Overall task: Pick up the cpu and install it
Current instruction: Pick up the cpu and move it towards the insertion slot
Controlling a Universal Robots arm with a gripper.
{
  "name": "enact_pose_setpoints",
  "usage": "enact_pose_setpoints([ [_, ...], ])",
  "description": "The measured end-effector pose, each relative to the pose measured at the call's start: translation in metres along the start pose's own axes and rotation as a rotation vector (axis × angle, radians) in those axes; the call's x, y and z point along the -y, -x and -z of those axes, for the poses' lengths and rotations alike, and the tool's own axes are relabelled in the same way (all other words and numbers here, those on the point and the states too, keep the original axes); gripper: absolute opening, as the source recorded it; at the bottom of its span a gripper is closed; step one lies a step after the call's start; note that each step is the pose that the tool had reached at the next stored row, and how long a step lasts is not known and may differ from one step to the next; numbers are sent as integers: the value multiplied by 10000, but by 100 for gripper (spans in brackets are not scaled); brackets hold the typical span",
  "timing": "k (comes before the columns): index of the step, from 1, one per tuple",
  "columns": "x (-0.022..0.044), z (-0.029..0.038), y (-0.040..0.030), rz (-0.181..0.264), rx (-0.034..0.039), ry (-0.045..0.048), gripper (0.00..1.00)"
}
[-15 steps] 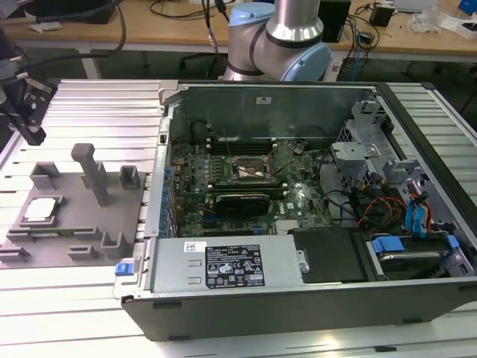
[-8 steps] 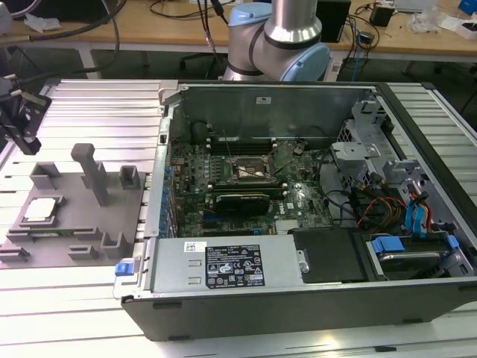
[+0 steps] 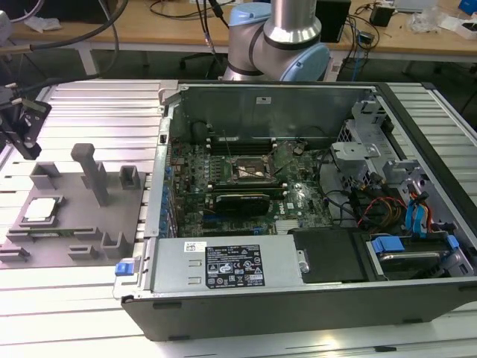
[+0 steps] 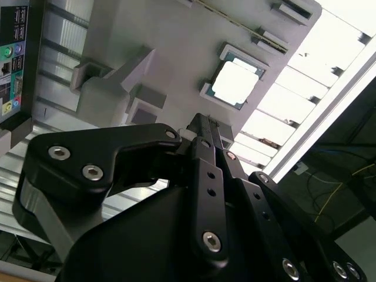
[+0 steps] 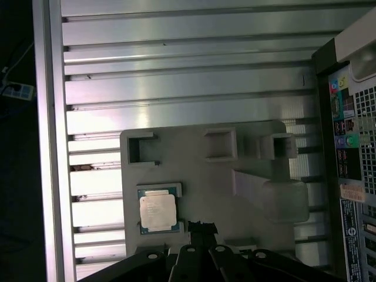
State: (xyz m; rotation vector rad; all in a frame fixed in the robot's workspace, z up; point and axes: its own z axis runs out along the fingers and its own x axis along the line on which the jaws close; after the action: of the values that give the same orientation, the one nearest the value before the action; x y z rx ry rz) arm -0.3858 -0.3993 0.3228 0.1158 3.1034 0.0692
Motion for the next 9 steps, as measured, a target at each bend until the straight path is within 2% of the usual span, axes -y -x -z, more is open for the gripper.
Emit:
enact_pose_setpoints([
  [9, 1, -10, -15, 0, 12, 1, 11],
])
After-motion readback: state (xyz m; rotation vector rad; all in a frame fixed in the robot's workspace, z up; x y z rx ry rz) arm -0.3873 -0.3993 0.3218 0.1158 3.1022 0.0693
